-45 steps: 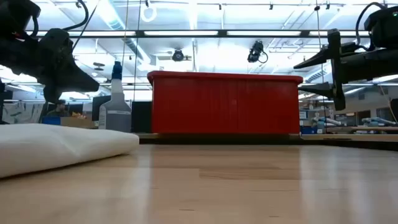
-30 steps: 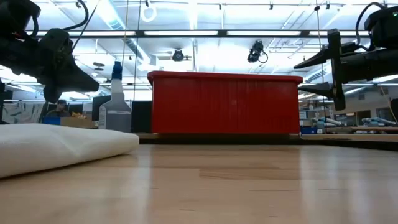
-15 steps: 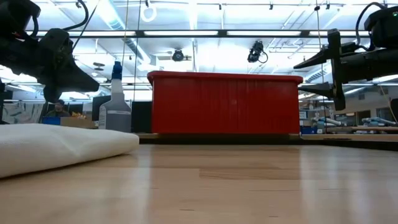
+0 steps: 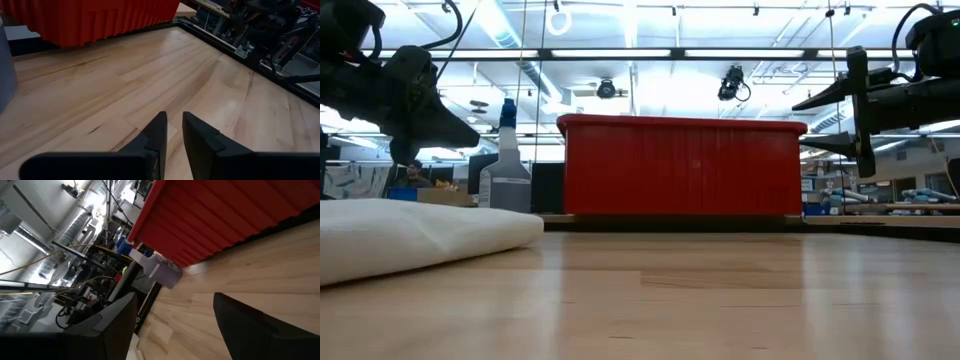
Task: Fold laundry
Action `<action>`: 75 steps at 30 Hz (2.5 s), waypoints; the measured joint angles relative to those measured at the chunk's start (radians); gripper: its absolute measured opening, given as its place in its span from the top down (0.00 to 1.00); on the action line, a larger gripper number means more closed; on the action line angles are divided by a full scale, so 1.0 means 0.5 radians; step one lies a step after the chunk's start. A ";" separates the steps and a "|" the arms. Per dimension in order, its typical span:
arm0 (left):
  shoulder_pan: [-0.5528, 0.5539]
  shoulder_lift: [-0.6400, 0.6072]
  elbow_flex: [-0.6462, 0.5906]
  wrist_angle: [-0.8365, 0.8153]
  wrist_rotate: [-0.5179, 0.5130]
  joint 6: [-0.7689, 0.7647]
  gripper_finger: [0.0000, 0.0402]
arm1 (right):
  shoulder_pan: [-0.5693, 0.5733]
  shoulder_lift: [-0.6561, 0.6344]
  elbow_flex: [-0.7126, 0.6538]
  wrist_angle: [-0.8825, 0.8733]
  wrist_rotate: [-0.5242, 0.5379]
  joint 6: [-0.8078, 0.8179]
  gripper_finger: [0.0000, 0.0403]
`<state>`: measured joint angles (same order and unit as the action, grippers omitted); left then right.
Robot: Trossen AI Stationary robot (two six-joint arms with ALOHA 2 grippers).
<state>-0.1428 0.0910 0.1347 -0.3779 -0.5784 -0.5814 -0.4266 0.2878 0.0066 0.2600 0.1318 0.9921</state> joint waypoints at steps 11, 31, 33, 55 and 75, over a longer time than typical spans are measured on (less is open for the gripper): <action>0.001 0.000 0.000 0.000 0.000 0.000 0.84 | 0.001 0.000 -0.001 0.000 0.000 0.000 0.33; 0.000 0.001 0.000 0.000 0.001 0.000 0.84 | 0.000 -0.001 0.000 0.000 0.000 0.000 0.33; 0.000 0.000 0.000 0.000 0.000 0.000 0.84 | 0.000 0.000 -0.001 0.000 0.000 0.000 0.33; 0.003 0.001 -0.001 0.167 -0.074 -0.053 0.84 | 0.000 0.000 0.000 0.000 0.000 0.000 0.33; 0.036 0.014 -0.001 1.382 -0.215 -0.471 0.84 | 0.000 0.003 0.000 0.627 0.709 0.425 0.33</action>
<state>-0.1248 0.0982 0.1345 0.3134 -0.6858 -0.8169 -0.4267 0.2894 0.0067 0.5737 0.4864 1.2045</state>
